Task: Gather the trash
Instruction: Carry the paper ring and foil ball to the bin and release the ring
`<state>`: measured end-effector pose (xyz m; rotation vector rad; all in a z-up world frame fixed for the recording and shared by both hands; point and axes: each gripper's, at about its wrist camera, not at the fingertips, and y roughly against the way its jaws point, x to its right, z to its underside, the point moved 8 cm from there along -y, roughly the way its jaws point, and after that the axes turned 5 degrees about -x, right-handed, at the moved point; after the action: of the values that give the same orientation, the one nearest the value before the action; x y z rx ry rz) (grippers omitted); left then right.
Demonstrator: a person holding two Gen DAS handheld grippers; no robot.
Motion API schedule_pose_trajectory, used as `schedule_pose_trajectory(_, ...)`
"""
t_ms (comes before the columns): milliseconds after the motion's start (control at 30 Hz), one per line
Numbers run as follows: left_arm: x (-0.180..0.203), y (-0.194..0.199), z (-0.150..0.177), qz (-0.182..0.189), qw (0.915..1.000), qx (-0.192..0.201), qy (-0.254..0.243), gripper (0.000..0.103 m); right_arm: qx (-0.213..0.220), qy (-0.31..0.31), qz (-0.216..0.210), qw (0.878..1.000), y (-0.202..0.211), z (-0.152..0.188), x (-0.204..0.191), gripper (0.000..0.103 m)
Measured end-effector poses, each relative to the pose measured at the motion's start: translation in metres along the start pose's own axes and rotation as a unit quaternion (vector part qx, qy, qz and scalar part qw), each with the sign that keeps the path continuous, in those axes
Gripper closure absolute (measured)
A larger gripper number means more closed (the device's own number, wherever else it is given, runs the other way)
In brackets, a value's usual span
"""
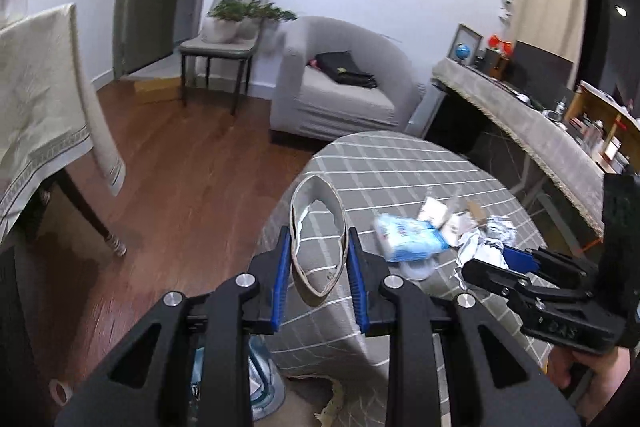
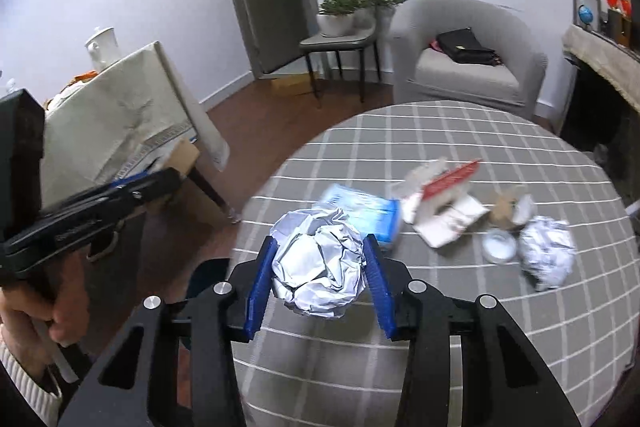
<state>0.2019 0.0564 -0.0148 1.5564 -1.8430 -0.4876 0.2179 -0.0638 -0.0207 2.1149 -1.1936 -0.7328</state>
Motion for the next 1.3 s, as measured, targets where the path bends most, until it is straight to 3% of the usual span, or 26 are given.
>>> schedule_pose_trajectory(333,-0.061,-0.026,0.038,-0.046,0.9968,-0.065,0.011,0.074,-0.010,0.025,-0.036,0.999,-0.023,-0.014,-0.051,0.058)
schedule_pose_trajectory(533,-0.097,-0.049,0.071,-0.071,0.9908,-0.114,0.018,0.074,-0.024,0.046,-0.052,0.997,-0.048,-0.022,-0.089,0.058)
schedule_pose_trajectory(633,-0.114,-0.060,0.091,-0.086,0.9854,-0.143,0.030,0.074,-0.035,0.057,-0.060,0.996,-0.063,-0.020,-0.107,0.058)
schedule_pose_trajectory(867,-0.151,-0.081,0.145,-0.072,0.9714,-0.212,0.080,0.074,-0.057,0.056,-0.081,0.993,-0.087,-0.024,-0.138,0.058)
schedule_pose_trajectory(1200,-0.173,-0.098,0.191,-0.082,0.9522,-0.283,0.080,0.073,-0.093,0.070,-0.086,0.989,-0.116,-0.017,-0.167,0.058)
schedule_pose_trajectory(1233,-0.173,-0.100,0.193,-0.081,0.9510,-0.287,0.080,0.071,-0.097,0.072,-0.085,0.989,-0.120,-0.016,-0.169,0.058)
schedule_pose_trajectory(1300,-0.175,-0.102,0.197,-0.078,0.9496,-0.292,0.083,0.054,-0.104,0.075,-0.082,0.988,-0.125,-0.013,-0.171,0.058)
